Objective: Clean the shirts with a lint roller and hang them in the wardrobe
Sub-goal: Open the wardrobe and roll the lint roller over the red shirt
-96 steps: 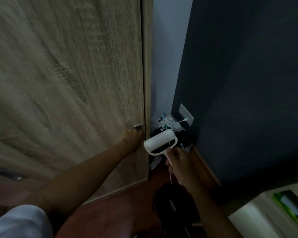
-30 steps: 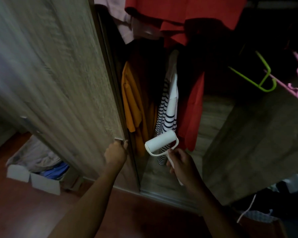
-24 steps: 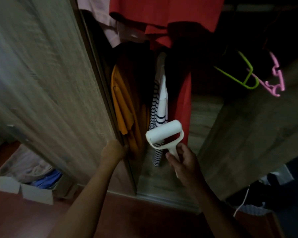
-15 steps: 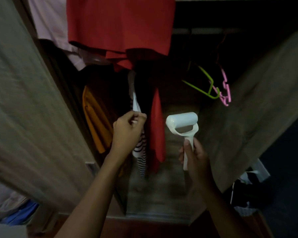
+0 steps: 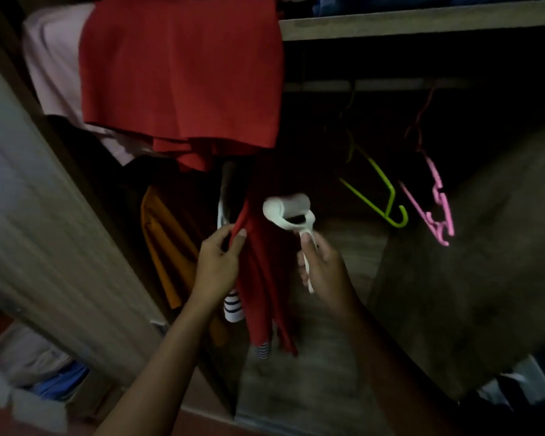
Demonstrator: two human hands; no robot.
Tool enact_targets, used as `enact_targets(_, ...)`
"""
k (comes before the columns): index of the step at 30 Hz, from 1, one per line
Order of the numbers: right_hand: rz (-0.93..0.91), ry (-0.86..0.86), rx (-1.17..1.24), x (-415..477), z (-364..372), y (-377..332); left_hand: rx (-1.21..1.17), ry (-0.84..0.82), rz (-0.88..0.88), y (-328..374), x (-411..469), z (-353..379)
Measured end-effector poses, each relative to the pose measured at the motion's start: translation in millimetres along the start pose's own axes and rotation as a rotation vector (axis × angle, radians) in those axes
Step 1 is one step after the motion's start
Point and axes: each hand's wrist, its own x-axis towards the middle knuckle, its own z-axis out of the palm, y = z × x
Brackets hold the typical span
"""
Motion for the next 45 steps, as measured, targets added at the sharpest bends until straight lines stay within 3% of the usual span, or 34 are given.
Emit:
enact_targets(6,-0.104,-0.18,0.024,41,29,-3,-0.122,0.106,-0.137,-1,-9,-27)
enact_targets(12,0.016,-0.363,-0.027,7,41,83,-0.137,0.241,-0.107,8,-7,-36)
enact_targets(17,0.055,-0.506,-0.185,-27,34,133,-0.092,0.235,-0.077,10,-8,-39)
enact_targets(25,-0.145,-0.296,0.026,29,45,37,-0.013,0.241,-0.055,8,-7,-38)
enact_targets(31,-0.173,-0.319,0.089,32,45,12,-0.015,0.23,-0.083,14,-9,-39)
enact_targets(40,0.176,-0.544,-0.259,-42,42,171,-0.069,0.162,-0.116,18,-15,-43)
enact_targets(45,0.243,-0.513,-0.375,-25,31,188,-0.046,0.179,-0.108,19,-15,-42)
